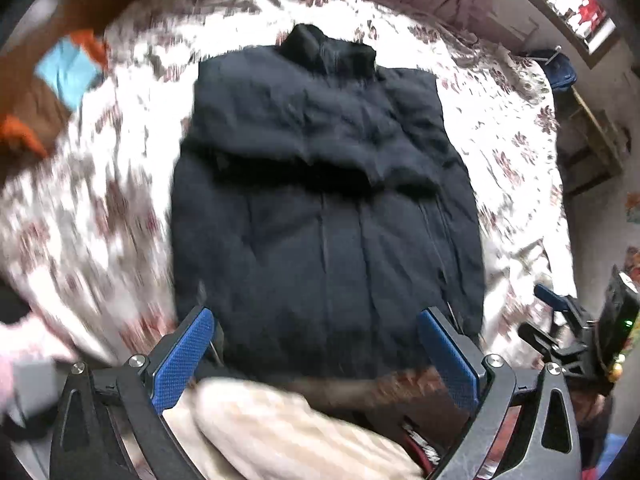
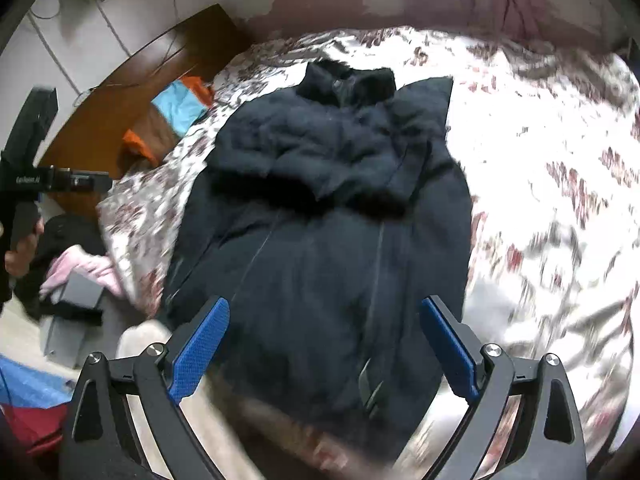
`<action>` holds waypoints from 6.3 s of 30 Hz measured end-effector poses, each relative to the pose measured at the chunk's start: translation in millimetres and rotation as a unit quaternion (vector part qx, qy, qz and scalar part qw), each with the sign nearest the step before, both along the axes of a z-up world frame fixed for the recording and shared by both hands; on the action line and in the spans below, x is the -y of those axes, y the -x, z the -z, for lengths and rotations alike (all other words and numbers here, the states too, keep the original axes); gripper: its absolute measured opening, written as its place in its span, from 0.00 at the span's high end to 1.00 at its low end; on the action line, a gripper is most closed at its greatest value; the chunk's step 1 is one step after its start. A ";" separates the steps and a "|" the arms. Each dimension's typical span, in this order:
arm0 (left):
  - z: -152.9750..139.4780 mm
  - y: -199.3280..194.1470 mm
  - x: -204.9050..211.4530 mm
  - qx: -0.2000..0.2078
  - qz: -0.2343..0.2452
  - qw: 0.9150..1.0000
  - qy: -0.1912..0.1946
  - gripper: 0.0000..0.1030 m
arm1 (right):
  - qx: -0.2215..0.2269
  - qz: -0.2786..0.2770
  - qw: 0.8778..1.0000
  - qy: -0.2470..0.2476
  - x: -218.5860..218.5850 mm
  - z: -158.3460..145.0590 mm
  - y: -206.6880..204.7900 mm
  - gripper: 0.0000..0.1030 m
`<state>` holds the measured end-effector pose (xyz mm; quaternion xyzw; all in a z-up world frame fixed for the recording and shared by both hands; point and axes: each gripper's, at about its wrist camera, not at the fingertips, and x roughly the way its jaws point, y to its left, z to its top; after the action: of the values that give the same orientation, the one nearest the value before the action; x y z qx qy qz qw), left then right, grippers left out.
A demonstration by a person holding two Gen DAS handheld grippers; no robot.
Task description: Fold large clothes
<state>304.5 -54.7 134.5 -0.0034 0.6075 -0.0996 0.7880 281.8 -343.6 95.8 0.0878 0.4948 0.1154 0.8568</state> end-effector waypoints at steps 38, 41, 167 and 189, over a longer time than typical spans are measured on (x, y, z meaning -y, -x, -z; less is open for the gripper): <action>188.5 -450.9 16.1 0.293 -0.063 0.943 0.144 0.22 | 0.017 0.189 0.979 0.078 -42.8 139.5 -486.3 0.85; 188.4 -451.7 16.4 0.284 -0.036 0.942 0.175 0.88 | 0.044 0.166 0.981 0.093 -51.3 123.6 -467.3 0.91; 88.7 -54.8 -20.2 0.300 -0.078 0.950 0.039 0.01 | 0.227 0.064 0.971 0.026 -66.2 3.5 -73.3 0.05; 82.0 107.8 -16.0 0.362 -0.051 0.930 -0.030 0.01 | 0.282 0.073 0.954 0.073 -96.4 -13.8 99.5 0.02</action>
<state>196.7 -38.7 52.5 0.0256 0.2830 -0.0356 0.9581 182.3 -247.2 109.6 0.0248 0.2324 0.0357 0.9717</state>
